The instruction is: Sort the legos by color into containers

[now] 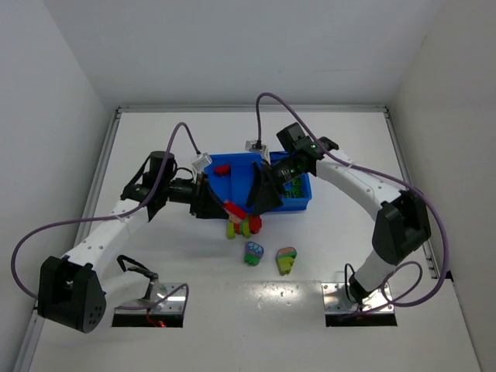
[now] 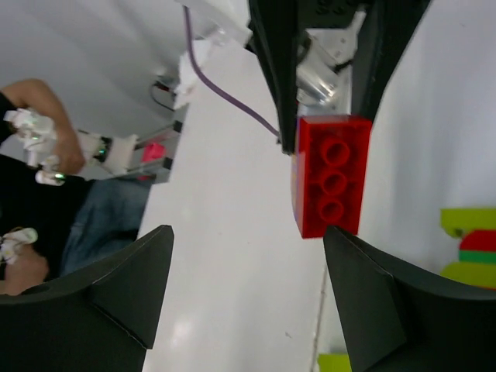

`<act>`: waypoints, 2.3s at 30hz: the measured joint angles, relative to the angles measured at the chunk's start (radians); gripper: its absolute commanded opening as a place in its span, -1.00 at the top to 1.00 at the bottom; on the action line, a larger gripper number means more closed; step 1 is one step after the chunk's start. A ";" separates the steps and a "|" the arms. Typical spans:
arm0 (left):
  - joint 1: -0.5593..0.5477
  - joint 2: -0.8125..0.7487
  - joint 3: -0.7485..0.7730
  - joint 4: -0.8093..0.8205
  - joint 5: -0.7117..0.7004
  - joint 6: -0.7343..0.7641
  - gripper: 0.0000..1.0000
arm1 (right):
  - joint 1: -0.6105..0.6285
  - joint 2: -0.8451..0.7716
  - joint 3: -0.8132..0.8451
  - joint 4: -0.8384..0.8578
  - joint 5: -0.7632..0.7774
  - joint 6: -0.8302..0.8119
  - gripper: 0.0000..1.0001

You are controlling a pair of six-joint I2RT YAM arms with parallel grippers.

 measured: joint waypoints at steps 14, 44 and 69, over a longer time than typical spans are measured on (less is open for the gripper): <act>-0.018 -0.012 -0.001 -0.012 0.026 0.010 0.77 | 0.008 0.075 0.007 0.091 -0.057 0.097 -0.49; -0.034 -0.013 -0.001 -0.015 0.018 0.006 0.79 | 0.093 0.135 0.053 0.142 0.042 0.130 0.84; -0.061 0.270 0.320 -0.034 -0.582 0.023 0.81 | -0.340 -0.210 -0.181 0.356 0.113 0.279 0.84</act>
